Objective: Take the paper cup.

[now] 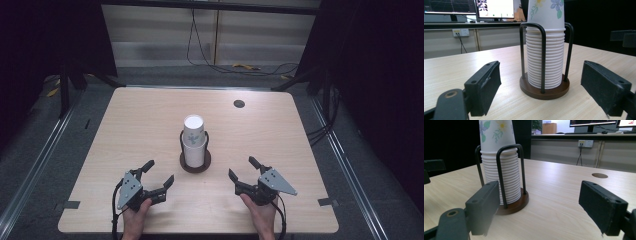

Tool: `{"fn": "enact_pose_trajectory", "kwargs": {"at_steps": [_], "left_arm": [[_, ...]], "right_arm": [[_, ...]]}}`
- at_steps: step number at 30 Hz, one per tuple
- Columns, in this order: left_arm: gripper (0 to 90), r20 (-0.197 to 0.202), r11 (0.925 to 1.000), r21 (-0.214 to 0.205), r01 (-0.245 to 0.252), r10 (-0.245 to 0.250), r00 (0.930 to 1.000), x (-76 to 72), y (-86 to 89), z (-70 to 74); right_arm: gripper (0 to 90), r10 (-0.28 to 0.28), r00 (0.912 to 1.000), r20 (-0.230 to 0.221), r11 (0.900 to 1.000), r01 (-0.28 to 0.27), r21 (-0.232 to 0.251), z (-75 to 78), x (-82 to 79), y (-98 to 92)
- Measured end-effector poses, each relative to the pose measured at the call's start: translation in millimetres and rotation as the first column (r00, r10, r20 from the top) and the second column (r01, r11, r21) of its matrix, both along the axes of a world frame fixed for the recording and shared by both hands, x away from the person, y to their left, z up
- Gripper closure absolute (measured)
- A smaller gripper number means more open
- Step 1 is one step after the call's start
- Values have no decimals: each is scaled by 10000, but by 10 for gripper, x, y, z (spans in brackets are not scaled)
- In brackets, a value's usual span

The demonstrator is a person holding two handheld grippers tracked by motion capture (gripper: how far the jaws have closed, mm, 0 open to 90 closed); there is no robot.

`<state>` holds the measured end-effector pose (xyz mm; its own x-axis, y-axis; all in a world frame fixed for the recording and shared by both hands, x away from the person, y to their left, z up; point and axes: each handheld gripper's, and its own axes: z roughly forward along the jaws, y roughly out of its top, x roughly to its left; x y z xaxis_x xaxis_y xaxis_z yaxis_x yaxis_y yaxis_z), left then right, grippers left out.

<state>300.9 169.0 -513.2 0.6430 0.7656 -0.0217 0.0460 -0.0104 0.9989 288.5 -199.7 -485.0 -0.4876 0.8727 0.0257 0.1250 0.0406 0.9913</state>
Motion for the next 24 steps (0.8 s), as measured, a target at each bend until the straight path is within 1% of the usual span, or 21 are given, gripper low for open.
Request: {"fn": "enact_pose_trajectory", "kwargs": {"at_steps": [2,7,8,9,11,12,19,20,22,23,24], "left_arm": [[160,8,10000,-5,-11,11,10000,-1,-2,0],[160,21,10000,36,-23,23,10000,-2,-2,0],[160,31,10000,45,-27,26,10000,-2,-2,0],[160,31,10000,45,-27,26,10000,-2,-2,0],[160,14,10000,10,-19,19,10000,-2,-3,0],[160,3,10000,2,-10,10,10000,-1,-2,0],[160,11,10000,7,-6,6,10000,-1,-3,0],[160,18,10000,21,-29,29,10000,-2,-3,0],[160,16,10000,3,-36,36,10000,-2,-3,0],[160,16,10000,3,-36,36,10000,-2,-3,0],[160,5,10000,0,-33,33,10000,-1,-2,0]], "right_arm": [[174,58,10000,-25,10000,-58,45,10,11,10],[184,508,9987,47,9985,-508,204,69,52,28],[182,675,9976,-143,9972,-670,342,88,69,28],[182,748,9970,-211,9967,-741,332,94,74,26],[182,783,9966,-253,9962,-772,394,104,83,28],[180,939,9953,-246,9948,-928,427,122,102,26],[178,1065,9941,-180,9935,-1057,413,202,170,45],[183,1146,9933,-145,9926,-1140,413,227,204,51],[222,1501,9884,-250,9873,-1485,571,249,235,52],[222,1501,9884,-250,9873,-1485,571,249,235,52],[205,1615,9864,-312,9856,-1597,550,268,259,67]]}}
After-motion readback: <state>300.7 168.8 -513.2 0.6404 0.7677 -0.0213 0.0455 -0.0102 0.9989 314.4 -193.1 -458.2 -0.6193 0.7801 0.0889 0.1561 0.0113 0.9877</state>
